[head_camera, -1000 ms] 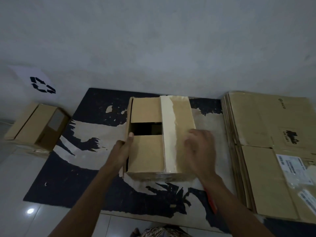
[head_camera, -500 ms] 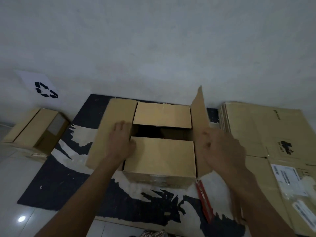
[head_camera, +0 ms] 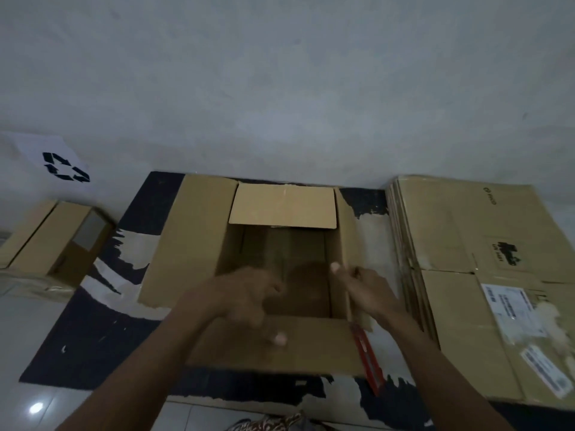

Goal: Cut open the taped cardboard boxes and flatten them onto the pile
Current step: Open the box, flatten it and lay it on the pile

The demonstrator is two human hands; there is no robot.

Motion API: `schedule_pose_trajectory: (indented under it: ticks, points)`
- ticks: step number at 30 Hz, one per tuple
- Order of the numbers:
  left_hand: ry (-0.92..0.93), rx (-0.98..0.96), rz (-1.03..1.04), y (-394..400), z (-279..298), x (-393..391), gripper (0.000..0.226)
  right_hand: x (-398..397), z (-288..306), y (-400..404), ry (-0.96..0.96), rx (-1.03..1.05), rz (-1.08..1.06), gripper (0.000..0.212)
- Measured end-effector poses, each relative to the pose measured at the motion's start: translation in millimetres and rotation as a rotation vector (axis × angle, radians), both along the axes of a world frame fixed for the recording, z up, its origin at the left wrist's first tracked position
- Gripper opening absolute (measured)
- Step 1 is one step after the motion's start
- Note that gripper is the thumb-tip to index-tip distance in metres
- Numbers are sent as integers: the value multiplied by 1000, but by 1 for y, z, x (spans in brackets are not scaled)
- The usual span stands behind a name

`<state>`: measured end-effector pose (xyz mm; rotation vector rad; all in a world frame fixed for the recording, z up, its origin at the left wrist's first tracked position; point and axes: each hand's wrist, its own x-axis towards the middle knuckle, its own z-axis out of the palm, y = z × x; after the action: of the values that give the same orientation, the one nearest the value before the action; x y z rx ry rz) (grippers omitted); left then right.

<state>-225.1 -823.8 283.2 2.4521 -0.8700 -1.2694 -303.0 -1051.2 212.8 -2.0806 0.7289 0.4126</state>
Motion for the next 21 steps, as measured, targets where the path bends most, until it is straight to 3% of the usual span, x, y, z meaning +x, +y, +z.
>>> schedule_pose_trajectory:
  ticks: [2, 4, 7, 12, 15, 18, 19, 21]
  points:
    - [0, 26, 16, 1, -36, -13, 94, 9, -7, 6, 21, -35, 18, 48]
    - [-144, 113, -34, -1, -63, -25, 65, 16, -17, 10, 31, -65, -3, 29]
    - [-481, 173, -68, -6, -80, -39, 33, 23, -25, 16, 36, -32, -71, 33]
    - [-565, 170, -39, -10, -84, -41, 26, 27, -30, 18, 38, -17, -171, 34]
    - [-423, 170, -106, -9, -84, -29, 36, 31, -25, 16, 52, -29, -156, 43]
    - [123, 98, -8, -8, -72, -6, 65, 39, -20, 14, -6, -97, -167, 57]
    - [201, 50, 42, -12, -67, 2, 72, 41, -21, 16, -38, -133, -173, 59]
    - [198, -92, 177, -28, -69, 19, 50, 43, -25, 22, -84, -177, -168, 69]
